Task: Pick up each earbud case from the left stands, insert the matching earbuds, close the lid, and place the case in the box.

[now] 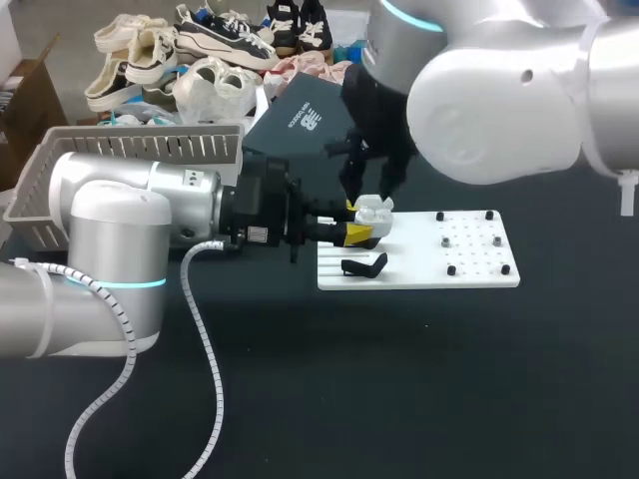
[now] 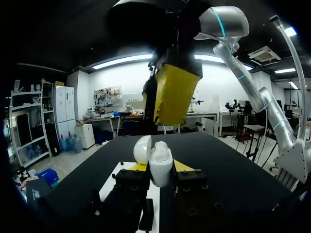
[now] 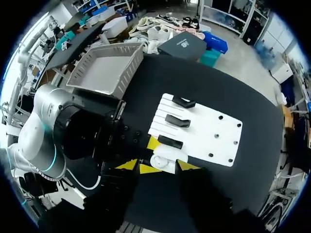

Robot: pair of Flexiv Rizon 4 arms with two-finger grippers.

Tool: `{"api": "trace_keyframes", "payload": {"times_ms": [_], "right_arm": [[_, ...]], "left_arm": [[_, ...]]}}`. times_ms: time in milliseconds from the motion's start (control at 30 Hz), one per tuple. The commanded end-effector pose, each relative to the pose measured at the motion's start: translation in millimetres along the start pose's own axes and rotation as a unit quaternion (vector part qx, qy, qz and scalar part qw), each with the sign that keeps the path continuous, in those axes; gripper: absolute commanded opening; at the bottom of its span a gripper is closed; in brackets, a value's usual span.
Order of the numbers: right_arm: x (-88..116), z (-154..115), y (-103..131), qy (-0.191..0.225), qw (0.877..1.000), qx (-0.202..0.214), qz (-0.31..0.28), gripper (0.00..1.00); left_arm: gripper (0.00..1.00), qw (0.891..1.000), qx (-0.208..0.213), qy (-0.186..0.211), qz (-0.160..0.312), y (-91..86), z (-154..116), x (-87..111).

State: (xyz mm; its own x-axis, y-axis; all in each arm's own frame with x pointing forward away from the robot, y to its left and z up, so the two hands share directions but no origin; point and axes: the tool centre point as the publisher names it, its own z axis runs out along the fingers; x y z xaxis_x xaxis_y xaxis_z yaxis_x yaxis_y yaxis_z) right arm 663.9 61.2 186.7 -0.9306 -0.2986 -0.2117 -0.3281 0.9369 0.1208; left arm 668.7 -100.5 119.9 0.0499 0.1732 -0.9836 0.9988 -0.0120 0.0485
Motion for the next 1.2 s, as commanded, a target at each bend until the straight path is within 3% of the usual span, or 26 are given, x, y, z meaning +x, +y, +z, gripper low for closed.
{"api": "trace_keyframes", "payload": {"times_ms": [33,233,567,900,1200], "right_arm": [[5,-6,-18,-0.028,0.999,0.011,0.035,0.98],[-5,3,-34,-0.041,0.995,0.036,0.088,1.00],[-17,12,-50,-0.047,0.988,0.042,0.139,1.00],[-14,26,-62,-0.037,0.985,0.054,0.158,1.00],[-2,21,-62,-0.033,0.987,0.055,0.150,1.00]], "left_arm": [[0.00,1.000,-0.003,-0.001,0.001,-1.7,0,0.1],[0.00,1.000,-0.003,-0.001,0.001,-1.7,0,0.1],[0.00,1.000,-0.003,-0.001,0.001,-1.7,0,0.1],[0.00,1.000,-0.003,-0.001,0.001,-1.7,0,0.1],[0.00,1.000,-0.003,-0.001,0.001,-1.7,0,0.1]]}}
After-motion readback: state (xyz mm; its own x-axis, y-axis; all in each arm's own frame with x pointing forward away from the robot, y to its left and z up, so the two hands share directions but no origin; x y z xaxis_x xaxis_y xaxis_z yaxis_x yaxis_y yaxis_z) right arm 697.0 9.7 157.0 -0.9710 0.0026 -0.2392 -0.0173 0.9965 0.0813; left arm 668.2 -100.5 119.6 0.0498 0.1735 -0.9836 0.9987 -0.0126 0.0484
